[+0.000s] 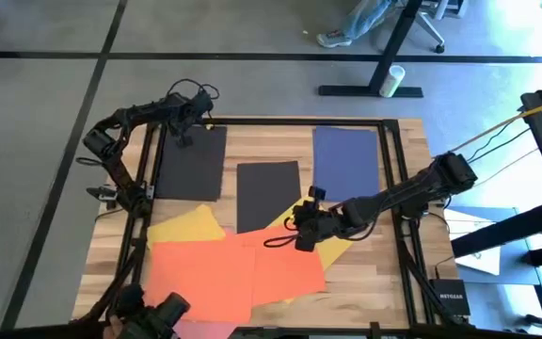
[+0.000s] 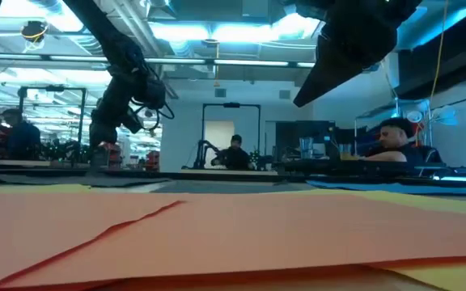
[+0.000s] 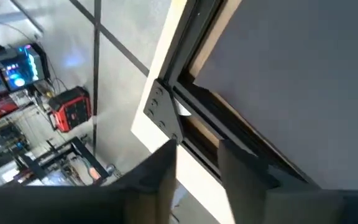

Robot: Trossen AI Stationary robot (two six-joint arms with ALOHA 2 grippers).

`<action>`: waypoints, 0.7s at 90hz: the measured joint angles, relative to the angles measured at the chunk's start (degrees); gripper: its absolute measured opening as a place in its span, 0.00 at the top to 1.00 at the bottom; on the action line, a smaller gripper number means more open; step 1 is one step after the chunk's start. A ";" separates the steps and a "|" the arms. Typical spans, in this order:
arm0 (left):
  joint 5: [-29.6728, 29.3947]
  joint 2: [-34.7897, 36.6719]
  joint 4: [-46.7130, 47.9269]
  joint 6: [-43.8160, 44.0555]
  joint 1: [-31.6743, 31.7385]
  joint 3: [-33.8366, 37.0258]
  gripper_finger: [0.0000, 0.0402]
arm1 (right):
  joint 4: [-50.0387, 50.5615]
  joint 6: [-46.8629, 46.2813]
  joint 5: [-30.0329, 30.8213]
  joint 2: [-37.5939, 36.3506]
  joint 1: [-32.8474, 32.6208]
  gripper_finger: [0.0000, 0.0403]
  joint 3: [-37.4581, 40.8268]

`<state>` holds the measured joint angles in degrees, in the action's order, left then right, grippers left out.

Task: Organize paper
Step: Stack the black paper on top of the other black paper

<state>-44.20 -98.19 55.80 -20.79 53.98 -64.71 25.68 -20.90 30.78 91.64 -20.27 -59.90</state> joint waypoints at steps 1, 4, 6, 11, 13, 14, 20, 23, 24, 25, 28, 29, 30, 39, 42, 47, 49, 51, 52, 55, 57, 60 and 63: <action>-0.06 0.00 0.12 0.26 0.00 -0.01 0.63 | 0.01 -0.05 -0.05 0.00 0.00 0.75 0.00; -0.04 0.07 0.90 0.79 -0.20 -0.02 0.60 | 0.08 -0.15 -0.30 0.00 0.00 0.75 0.00; 0.23 0.15 1.75 1.01 -0.41 0.00 0.58 | 0.15 -0.18 -0.35 0.00 0.00 0.75 0.00; 2.77 0.53 3.76 2.00 -1.19 0.00 0.55 | 0.44 -0.20 -0.35 0.00 0.00 0.75 0.00; 4.78 0.84 3.98 2.14 -1.55 0.00 0.54 | 0.50 -0.22 -0.35 0.00 0.02 0.75 0.00; 6.08 0.98 4.00 2.13 -1.75 0.00 0.54 | 0.53 -0.25 -0.35 0.00 0.03 0.75 0.00; 17.48 2.08 3.65 2.15 -3.42 0.00 0.53 | 1.23 -1.00 0.16 0.00 0.19 0.75 -0.01; 24.74 2.69 3.07 2.21 -4.37 0.00 0.53 | 1.92 -1.87 0.99 0.00 0.55 0.75 -0.02; 27.27 2.91 2.72 2.29 -4.74 0.00 0.53 | 2.19 -2.33 1.11 0.00 0.70 0.75 -0.02; 29.79 3.14 2.31 2.40 -5.11 0.00 0.53 | 2.47 -2.81 1.14 0.00 0.89 0.75 -0.02; 36.99 3.93 0.68 3.00 -6.27 0.00 0.53 | 3.12 -4.31 0.93 0.00 1.81 0.75 -0.02; 39.41 4.19 0.04 3.49 -6.74 0.00 0.53 | 3.27 -4.69 0.71 0.00 2.21 0.75 -0.02; 41.77 4.45 -0.58 3.86 -7.24 0.00 0.53 | 3.32 -5.12 0.50 0.00 2.68 0.75 -0.02; 56.03 6.36 -7.83 5.90 -13.23 0.00 0.53 | 2.95 -7.00 -0.99 0.00 8.09 0.75 -0.02; 57.03 6.81 -11.17 6.84 -16.08 0.00 0.53 | 2.76 -6.74 -2.13 0.00 10.63 0.75 -0.04; 57.13 7.10 -15.59 7.90 -20.90 0.00 0.53 | 2.67 -5.31 -5.53 0.00 15.54 0.75 -0.07; 57.15 7.10 -17.33 8.24 -22.91 0.00 0.53 | 2.73 -4.56 -7.33 0.00 17.63 0.75 -0.07; 57.10 7.10 -19.22 8.56 -24.83 0.01 0.53 | 2.76 -4.12 -9.08 0.02 19.75 0.75 -0.07; 57.00 7.08 -20.19 8.68 -25.78 0.02 0.53 | 2.74 -3.80 -9.96 0.02 20.77 0.75 -0.07; 56.18 6.87 -23.31 9.01 -28.53 0.03 0.53 | 2.58 -2.91 -12.12 0.00 23.80 0.75 -0.07; 55.12 6.69 -25.46 9.36 -30.28 0.03 0.53 | 2.45 -2.78 -13.27 0.02 25.70 0.75 -0.07; 53.42 6.44 -28.49 9.45 -32.64 0.03 0.53 | 2.32 -2.54 -14.33 0.01 28.30 0.75 -0.07; 51.99 6.32 -30.73 9.15 -34.40 0.03 0.53 | 2.35 -1.80 -15.25 0.01 30.72 0.75 -0.07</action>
<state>7.79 -91.87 25.07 -11.63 19.57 -64.69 28.03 -22.70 15.54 91.64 10.45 -59.96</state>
